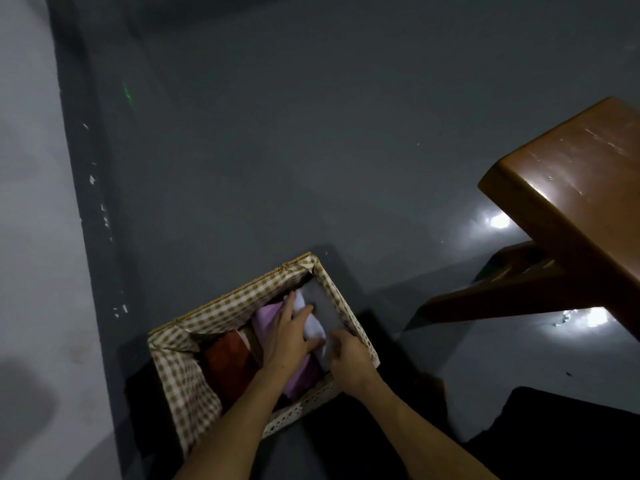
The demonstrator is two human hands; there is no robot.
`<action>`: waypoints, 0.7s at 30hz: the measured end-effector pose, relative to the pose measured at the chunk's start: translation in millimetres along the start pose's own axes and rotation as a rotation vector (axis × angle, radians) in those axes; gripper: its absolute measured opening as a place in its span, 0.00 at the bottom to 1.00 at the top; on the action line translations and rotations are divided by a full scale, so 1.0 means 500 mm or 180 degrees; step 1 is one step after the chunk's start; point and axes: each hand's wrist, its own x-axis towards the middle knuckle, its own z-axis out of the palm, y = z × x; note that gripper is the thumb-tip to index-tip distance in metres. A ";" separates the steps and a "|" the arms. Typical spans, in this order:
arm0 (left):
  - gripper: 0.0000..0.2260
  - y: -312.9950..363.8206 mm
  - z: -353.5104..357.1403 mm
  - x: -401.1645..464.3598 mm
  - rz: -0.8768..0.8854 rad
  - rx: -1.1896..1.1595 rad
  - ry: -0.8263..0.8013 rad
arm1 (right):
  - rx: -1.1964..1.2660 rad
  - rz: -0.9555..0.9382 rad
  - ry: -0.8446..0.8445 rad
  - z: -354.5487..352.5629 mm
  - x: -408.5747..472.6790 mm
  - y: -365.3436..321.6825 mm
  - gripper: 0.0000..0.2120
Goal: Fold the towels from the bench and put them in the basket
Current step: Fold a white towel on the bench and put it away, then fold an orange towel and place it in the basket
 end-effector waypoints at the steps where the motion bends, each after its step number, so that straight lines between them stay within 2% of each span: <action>1: 0.36 -0.001 0.003 0.009 -0.0042 0.0015 -0.0061 | -0.0010 0.0040 -0.0127 0.002 0.014 -0.003 0.09; 4: 0.37 -0.001 0.011 0.040 -0.0162 -0.0073 -0.0158 | 0.0026 0.0004 -0.0264 0.001 0.049 -0.003 0.09; 7: 0.36 -0.007 0.010 0.057 -0.0229 -0.0159 -0.0181 | 0.0007 -0.0047 -0.0402 -0.016 0.053 -0.011 0.04; 11: 0.30 0.004 -0.025 0.036 -0.0191 -0.0319 0.0048 | 0.0263 -0.0095 -0.0404 -0.035 0.039 0.004 0.23; 14: 0.22 0.049 -0.080 0.012 -0.0296 -0.0414 0.0455 | 0.0250 -0.0088 -0.0331 -0.088 0.006 -0.007 0.19; 18: 0.05 0.159 -0.171 -0.022 -0.0085 -0.1203 0.0772 | 0.0137 -0.0382 0.0086 -0.197 -0.058 -0.048 0.15; 21: 0.02 0.290 -0.233 -0.056 0.0199 -0.1697 0.0766 | -0.0003 -0.0650 0.0453 -0.312 -0.137 -0.087 0.13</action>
